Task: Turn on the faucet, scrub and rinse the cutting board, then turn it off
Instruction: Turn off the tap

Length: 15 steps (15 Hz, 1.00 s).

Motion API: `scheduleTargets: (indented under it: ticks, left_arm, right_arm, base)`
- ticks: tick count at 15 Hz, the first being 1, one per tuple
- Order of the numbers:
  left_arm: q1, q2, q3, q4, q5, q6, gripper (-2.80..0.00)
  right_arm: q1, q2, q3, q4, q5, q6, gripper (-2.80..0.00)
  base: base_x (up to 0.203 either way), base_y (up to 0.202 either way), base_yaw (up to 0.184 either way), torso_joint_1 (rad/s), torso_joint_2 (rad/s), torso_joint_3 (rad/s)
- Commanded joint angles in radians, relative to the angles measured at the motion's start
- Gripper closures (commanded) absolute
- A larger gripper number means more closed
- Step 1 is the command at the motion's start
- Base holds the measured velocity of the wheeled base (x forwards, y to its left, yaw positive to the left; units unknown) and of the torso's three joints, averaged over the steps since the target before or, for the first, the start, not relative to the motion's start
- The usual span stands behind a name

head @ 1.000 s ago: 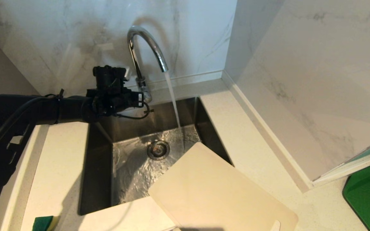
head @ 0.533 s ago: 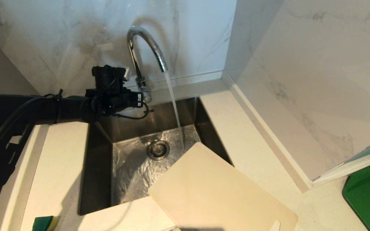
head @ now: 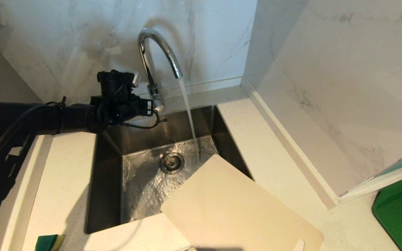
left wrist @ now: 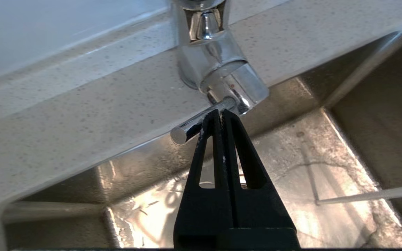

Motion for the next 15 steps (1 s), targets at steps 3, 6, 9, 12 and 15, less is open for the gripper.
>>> scheduleTargets:
  ticks: [3, 6, 9, 12, 15]
  left_arm:
    - [0.013, -0.003, -0.001, -0.002, -0.003, 0.003, 0.0]
    - [0.02, 0.0, -0.005, 0.0, -0.008, 0.014, 0.0]
    - [0.023, 0.003, -0.005, 0.0, -0.013, 0.015, 0.0]
    - [0.033, 0.016, -0.005, -0.002, -0.013, 0.031, 0.0]
    - [0.045, 0.025, -0.008, -0.019, -0.016, 0.044, 0.0]
  right_arm:
    - [0.0, 0.001, 0.002, 0.0, -0.001, 0.0, 0.0]
    - [0.0, 0.001, 0.002, 0.0, 0.001, 0.0, 0.0]
    - [0.0, 0.001, 0.002, 0.0, 0.001, 0.0, 0.0]
    - [0.0, 0.001, 0.002, 0.0, 0.0, 0.0, 0.0]
    - [0.0, 0.001, 0.002, 0.001, 0.001, 0.0, 0.0]
  base:
    - [0.0, 0.0, 0.0, 0.0, 0.0, 0.0]
    - [0.0, 0.0, 0.0, 0.0, 0.0, 0.0]
    - [0.0, 0.0, 0.0, 0.0, 0.0, 0.0]
    - [0.0, 0.0, 0.0, 0.0, 0.0, 0.0]
    - [0.0, 0.0, 0.0, 0.0, 0.0, 0.0]
